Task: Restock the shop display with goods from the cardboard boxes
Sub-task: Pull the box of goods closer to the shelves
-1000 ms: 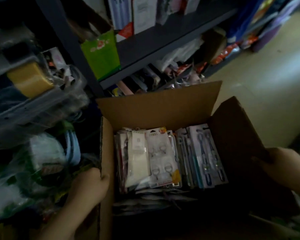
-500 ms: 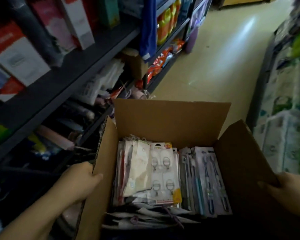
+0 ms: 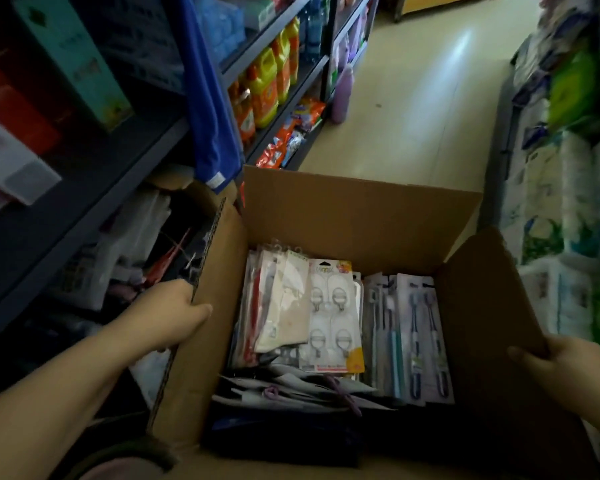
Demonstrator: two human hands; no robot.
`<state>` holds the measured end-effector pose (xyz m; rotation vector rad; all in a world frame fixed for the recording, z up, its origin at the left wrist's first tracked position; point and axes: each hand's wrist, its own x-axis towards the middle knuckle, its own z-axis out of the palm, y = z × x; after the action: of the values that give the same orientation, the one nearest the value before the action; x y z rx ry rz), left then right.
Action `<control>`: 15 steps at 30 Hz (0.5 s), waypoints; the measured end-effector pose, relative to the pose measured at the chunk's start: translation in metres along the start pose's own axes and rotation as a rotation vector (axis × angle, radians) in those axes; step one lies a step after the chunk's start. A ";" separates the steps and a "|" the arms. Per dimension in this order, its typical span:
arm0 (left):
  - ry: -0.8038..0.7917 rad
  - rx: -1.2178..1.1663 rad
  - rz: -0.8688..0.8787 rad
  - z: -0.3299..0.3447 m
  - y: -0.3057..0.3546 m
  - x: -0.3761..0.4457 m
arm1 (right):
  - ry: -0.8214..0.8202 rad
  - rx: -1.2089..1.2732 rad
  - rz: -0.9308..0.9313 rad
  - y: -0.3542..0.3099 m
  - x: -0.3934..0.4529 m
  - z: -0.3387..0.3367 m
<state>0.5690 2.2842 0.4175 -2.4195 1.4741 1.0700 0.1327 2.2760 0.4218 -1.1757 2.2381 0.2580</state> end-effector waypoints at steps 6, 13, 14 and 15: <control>0.019 0.158 0.054 -0.010 0.047 0.143 | -0.051 0.091 0.082 -0.069 0.093 0.011; -0.042 0.275 0.037 0.027 0.075 0.279 | -0.093 0.205 0.097 -0.141 0.198 0.052; -0.049 0.276 0.033 0.036 0.078 0.298 | -0.090 0.214 0.103 -0.146 0.215 0.060; -0.050 0.274 0.030 0.044 0.080 0.318 | -0.094 0.214 0.110 -0.150 0.234 0.070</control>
<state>0.5699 2.0280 0.2082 -2.1748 1.5326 0.8618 0.1797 2.0565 0.2440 -0.9118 2.1889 0.1106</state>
